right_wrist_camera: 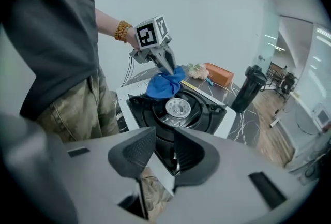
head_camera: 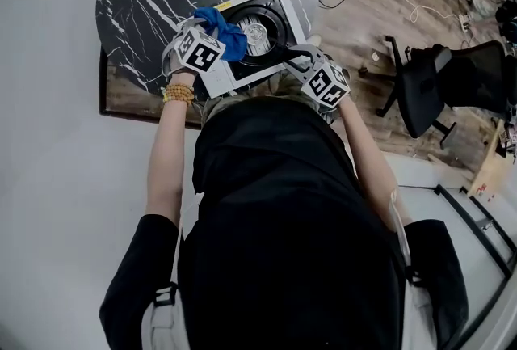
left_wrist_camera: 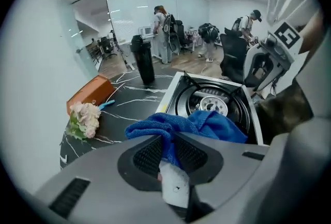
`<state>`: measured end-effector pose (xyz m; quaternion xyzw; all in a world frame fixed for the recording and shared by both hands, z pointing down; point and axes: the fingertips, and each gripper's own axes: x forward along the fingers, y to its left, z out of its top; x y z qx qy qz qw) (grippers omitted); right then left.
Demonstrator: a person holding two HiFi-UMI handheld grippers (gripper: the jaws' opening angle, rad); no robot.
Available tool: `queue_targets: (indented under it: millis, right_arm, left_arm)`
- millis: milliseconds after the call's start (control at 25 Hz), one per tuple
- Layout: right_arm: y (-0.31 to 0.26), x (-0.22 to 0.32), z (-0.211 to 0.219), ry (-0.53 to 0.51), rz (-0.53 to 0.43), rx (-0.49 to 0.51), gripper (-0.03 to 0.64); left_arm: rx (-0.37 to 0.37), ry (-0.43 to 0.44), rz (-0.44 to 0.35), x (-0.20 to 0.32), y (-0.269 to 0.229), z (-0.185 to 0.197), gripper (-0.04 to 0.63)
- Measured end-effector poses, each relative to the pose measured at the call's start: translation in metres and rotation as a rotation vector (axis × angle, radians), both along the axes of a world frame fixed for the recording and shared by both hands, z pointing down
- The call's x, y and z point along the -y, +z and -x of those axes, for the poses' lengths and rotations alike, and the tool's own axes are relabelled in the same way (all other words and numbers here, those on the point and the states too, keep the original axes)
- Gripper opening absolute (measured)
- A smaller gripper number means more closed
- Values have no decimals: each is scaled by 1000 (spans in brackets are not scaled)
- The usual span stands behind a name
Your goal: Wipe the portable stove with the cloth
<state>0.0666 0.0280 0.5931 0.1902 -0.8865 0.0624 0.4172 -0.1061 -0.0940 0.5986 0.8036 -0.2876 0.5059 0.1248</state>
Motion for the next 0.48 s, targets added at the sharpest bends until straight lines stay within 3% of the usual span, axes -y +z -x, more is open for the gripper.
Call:
queue_targets:
  millis: [280,480]
  right_arm:
    - [12,12,3,33,4,-49,97]
    - [20,8,9,24,19,-51,97]
  left_arm:
    - [88,55,10,-20,11,-7,49]
    - [74,21,33,-27,13,-4,44]
